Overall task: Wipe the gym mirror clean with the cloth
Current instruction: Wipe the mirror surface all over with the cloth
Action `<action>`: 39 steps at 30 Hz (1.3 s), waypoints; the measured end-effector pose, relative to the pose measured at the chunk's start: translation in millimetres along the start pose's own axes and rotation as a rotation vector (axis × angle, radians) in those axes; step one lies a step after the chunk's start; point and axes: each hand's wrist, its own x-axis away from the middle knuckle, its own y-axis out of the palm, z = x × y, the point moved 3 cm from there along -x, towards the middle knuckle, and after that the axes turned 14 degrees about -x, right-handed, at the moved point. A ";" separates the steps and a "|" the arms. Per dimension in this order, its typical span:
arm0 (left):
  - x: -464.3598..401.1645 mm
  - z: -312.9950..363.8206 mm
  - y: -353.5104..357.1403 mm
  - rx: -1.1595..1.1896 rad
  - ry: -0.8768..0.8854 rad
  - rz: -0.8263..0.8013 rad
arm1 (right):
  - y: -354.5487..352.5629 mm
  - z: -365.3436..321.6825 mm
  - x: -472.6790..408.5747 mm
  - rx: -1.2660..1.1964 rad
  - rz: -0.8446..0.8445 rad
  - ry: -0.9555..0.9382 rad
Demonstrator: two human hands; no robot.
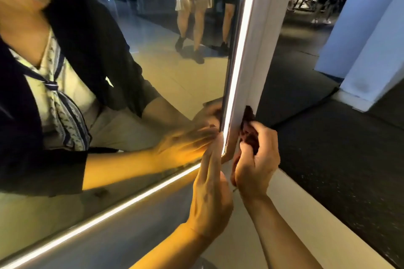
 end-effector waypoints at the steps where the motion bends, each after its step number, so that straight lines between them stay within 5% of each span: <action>1: -1.3 1.4 -0.8 -0.015 0.006 -0.008 | 3.5 -7.9 -5.2 -0.020 -0.011 -0.055; 3: -3.5 6.2 -3.3 -0.040 0.017 -0.025 | 6.6 -10.1 -5.9 -0.011 -0.063 -0.096; 7: -0.5 12.0 -5.9 -0.078 0.051 -0.074 | -9.6 8.9 14.0 0.086 -0.077 0.174; 9: 3.3 7.1 -9.6 -0.137 0.083 -0.101 | -11.8 -3.3 7.7 0.016 -0.058 0.031; 12: 10.2 -3.0 -20.1 -0.249 0.166 -0.152 | 2.7 -12.7 6.1 0.026 -0.255 -0.198; 16: 17.5 -2.4 -33.8 -0.503 0.250 -0.309 | -5.3 -5.3 25.3 0.253 -0.301 -0.187; 22: 36.7 -11.5 -63.2 -0.716 0.258 -0.303 | -2.8 -25.4 33.3 0.238 -0.270 -0.312; 25: 48.0 -19.1 -75.4 -0.756 0.233 -0.261 | -0.2 -16.0 46.5 0.308 -0.377 -0.198; 30: 49.8 -24.4 -89.5 -0.807 0.272 -0.287 | -5.8 -10.0 43.5 0.064 -0.096 0.354; 32: 51.3 -23.0 -93.9 -0.819 0.270 -0.305 | 0.2 -8.0 47.3 -0.026 -0.123 0.521; 39: 52.7 -23.6 -113.8 -0.848 0.308 -0.358 | 6.7 -9.4 71.9 -0.045 -0.108 0.786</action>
